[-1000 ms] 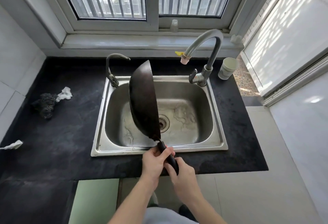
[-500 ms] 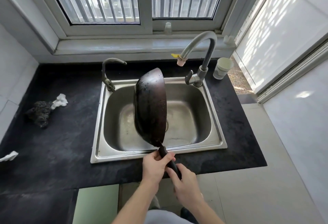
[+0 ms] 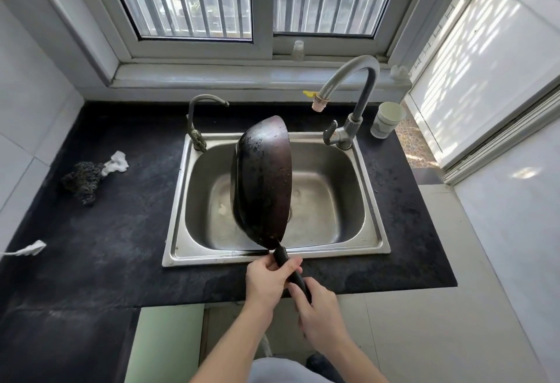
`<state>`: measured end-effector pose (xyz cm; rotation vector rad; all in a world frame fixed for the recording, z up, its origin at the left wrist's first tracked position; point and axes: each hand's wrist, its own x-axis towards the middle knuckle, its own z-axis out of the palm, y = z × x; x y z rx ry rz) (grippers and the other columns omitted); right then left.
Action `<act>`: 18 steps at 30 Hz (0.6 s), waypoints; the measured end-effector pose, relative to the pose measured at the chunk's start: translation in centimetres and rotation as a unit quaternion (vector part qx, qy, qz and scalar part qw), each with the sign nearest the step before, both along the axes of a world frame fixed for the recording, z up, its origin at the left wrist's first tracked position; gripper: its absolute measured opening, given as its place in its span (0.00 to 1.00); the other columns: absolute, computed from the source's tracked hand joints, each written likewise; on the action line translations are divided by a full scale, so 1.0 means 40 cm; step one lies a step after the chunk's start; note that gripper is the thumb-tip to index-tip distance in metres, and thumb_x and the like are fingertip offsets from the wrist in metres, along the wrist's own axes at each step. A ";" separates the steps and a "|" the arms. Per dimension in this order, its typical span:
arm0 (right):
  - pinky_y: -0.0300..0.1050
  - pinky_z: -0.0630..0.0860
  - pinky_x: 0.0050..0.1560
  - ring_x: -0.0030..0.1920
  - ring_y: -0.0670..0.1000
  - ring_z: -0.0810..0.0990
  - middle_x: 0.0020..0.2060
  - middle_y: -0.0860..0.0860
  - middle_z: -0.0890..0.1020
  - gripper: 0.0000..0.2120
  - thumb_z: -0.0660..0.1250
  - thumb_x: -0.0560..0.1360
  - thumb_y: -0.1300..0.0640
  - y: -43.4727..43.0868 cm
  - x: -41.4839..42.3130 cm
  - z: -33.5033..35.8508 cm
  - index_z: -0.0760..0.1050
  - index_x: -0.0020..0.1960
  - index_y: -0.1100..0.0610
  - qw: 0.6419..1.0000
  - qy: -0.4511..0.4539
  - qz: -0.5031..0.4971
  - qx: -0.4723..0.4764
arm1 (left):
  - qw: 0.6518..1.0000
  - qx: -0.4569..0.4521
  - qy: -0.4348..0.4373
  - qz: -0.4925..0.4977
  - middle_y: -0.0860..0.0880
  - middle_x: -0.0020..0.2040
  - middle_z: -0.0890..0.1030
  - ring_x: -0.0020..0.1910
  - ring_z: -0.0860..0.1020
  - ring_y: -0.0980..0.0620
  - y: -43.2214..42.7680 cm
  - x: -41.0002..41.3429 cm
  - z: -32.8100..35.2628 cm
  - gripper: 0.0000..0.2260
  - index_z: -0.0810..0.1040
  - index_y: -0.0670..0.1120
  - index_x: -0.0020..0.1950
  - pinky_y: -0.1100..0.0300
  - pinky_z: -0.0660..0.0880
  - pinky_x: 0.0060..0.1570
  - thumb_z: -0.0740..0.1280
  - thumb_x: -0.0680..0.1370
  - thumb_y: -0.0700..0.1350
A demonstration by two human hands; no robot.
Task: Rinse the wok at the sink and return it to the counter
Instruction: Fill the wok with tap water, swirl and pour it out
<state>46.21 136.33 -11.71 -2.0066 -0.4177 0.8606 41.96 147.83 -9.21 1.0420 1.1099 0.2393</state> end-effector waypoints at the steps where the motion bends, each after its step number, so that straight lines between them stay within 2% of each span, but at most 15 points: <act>1: 0.43 0.68 0.28 0.25 0.45 0.72 0.25 0.42 0.78 0.11 0.65 0.79 0.50 -0.001 0.001 0.004 0.75 0.39 0.51 1.000 -0.006 0.005 -0.001 | 1.000 0.000 -0.001 0.003 0.39 0.40 0.86 0.37 0.83 0.50 -0.002 0.000 0.001 0.08 0.82 0.35 0.44 0.61 0.79 0.33 0.76 0.72 0.39; 5: 0.47 0.70 0.29 0.25 0.46 0.73 0.26 0.45 0.78 0.12 0.65 0.79 0.50 -0.003 0.000 0.009 0.73 0.37 0.48 1.000 -0.008 0.008 -0.002 | 1.000 0.004 0.005 0.005 0.41 0.39 0.87 0.36 0.84 0.52 -0.010 -0.001 -0.001 0.08 0.83 0.37 0.44 0.63 0.77 0.31 0.77 0.72 0.41; 12: 0.54 0.72 0.29 0.27 0.51 0.73 0.29 0.51 0.78 0.13 0.63 0.78 0.47 -0.009 -0.003 0.004 0.73 0.38 0.50 1.000 0.021 0.007 -0.002 | 0.999 0.030 0.017 -0.016 0.45 0.37 0.87 0.38 0.85 0.52 -0.016 -0.001 -0.006 0.08 0.83 0.40 0.41 0.59 0.77 0.39 0.77 0.71 0.45; 18: 0.48 0.71 0.24 0.22 0.52 0.73 0.26 0.49 0.76 0.13 0.62 0.81 0.53 -0.011 -0.006 0.019 0.71 0.38 0.53 0.999 0.034 0.007 0.010 | 0.998 0.044 0.025 -0.031 0.45 0.36 0.87 0.37 0.84 0.53 -0.017 0.003 -0.008 0.09 0.83 0.41 0.38 0.52 0.80 0.44 0.78 0.70 0.45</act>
